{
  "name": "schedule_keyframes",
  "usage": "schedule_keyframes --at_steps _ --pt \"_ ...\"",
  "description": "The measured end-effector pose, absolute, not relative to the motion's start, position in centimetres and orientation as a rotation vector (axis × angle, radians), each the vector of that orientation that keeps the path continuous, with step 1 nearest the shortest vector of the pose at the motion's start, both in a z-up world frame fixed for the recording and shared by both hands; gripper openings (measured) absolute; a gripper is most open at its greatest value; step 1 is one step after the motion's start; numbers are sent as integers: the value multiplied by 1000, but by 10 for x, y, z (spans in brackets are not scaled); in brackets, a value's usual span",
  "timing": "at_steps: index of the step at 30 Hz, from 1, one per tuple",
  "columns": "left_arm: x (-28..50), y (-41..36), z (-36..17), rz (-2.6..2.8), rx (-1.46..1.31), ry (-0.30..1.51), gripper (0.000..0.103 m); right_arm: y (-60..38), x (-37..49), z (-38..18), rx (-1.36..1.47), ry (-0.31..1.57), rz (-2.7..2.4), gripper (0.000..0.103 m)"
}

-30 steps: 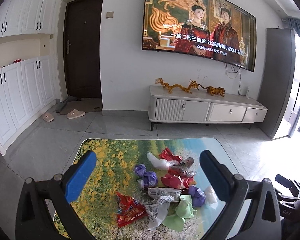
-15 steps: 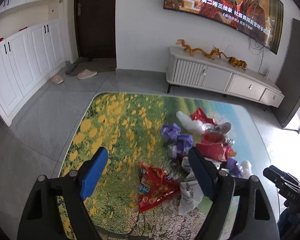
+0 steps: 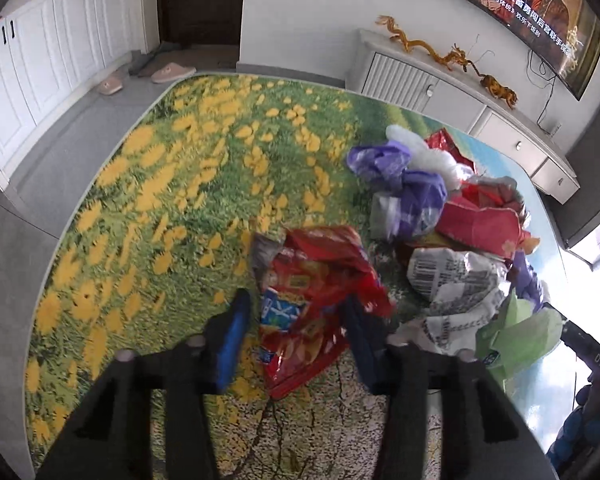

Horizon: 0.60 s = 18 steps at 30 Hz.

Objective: Collect trash
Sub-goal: 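Grasp the white tissue with the right tool while the left tool grasps the red snack bag, then carry both items over the bin and open both tools to drop them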

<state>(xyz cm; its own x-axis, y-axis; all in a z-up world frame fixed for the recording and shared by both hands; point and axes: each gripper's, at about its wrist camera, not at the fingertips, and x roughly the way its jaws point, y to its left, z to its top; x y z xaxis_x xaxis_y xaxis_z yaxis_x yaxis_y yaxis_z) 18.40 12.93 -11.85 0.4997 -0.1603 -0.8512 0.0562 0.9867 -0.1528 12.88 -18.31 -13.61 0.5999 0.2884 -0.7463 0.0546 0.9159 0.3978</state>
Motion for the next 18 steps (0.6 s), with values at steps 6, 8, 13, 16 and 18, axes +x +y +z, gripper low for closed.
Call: schedule_keyframes --at_steps 6,8,13,16,18 --pt "177 132 -104 -146 -124 981 12 -187 111 -125 418 883 163 13" --pt "173 130 -95 -146 -117 955 10 -187 100 -114 409 853 169 13" --pt "151 121 -59 -174 -90 866 8 -199 67 -87 421 771 159 13" --pt "133 104 -34 -234 -80 814 8 -219 39 -72 435 721 124 13" --pt "121 85 -20 -291 -60 787 8 -237 20 -65 456 691 86 13"
